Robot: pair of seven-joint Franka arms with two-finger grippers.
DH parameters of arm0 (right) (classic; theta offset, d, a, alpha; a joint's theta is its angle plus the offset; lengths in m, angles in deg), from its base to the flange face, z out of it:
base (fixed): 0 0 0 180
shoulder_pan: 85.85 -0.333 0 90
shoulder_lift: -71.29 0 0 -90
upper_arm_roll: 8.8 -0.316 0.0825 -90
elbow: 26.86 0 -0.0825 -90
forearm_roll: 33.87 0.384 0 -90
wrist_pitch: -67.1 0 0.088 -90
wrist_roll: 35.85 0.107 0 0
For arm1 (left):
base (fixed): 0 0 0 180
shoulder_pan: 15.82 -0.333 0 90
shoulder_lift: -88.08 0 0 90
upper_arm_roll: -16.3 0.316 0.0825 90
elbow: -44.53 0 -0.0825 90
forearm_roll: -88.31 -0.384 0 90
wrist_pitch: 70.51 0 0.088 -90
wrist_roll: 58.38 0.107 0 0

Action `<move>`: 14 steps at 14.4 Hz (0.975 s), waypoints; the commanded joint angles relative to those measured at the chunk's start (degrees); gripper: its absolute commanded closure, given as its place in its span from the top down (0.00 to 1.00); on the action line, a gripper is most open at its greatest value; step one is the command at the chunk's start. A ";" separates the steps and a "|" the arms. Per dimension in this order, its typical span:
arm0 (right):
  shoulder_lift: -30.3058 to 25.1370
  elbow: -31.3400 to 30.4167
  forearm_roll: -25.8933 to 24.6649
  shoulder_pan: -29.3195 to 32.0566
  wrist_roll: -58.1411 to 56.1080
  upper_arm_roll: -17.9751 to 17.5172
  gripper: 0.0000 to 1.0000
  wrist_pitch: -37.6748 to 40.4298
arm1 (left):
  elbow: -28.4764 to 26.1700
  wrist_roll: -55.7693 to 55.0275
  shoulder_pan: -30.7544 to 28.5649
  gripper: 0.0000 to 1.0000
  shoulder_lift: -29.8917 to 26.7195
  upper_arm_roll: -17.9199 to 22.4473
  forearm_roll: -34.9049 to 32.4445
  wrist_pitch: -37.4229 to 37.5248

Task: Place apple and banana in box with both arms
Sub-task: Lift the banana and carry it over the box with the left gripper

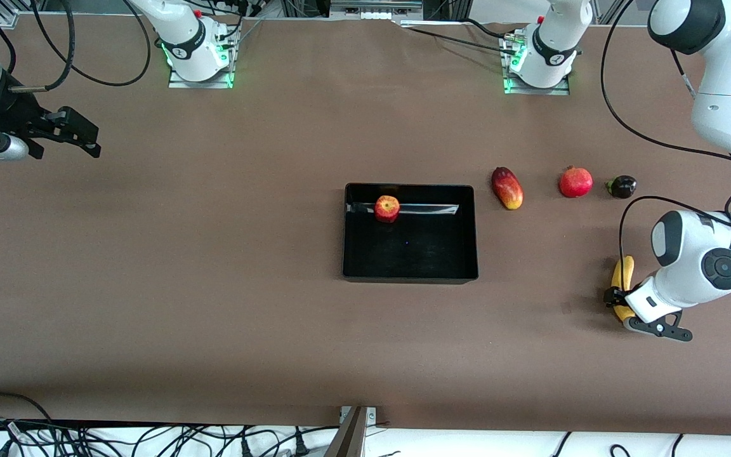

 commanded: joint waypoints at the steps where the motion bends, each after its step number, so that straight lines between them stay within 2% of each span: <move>1: 0.44 1.06 -0.73 0.10 -0.30 -0.40 1.00 0.16 | -2.40 0.65 -0.50 0.00 -1.28 0.09 -1.51 -0.53; 4: 0.44 1.06 -0.73 0.19 -0.38 -0.31 1.00 0.16 | -3.37 -0.14 -0.77 0.00 -2.94 0.00 -1.34 0.26; 5: 0.44 1.06 -0.73 0.19 -0.38 -0.31 1.00 0.07 | -3.89 -0.49 -0.68 0.00 -4.78 -0.52 -0.55 2.96; 7: 0.44 1.06 -0.73 0.19 -0.47 -0.31 1.00 0.07 | -3.46 -3.29 1.24 0.00 -10.30 -2.45 3.03 14.53; 9: 0.44 1.06 -0.73 0.19 -0.47 -0.31 1.00 0.07 | -2.76 -7.85 5.28 0.00 -15.67 -3.16 10.23 22.55; 11: 0.44 1.06 -0.73 0.19 -0.47 -0.31 1.00 0.16 | -1.80 -14.43 10.20 0.00 -18.32 -3.16 14.03 27.75; 14: 0.53 1.06 -0.73 0.19 -0.47 -0.31 1.00 0.07 | -0.65 -27.70 18.80 0.00 -18.77 -2.90 18.60 29.79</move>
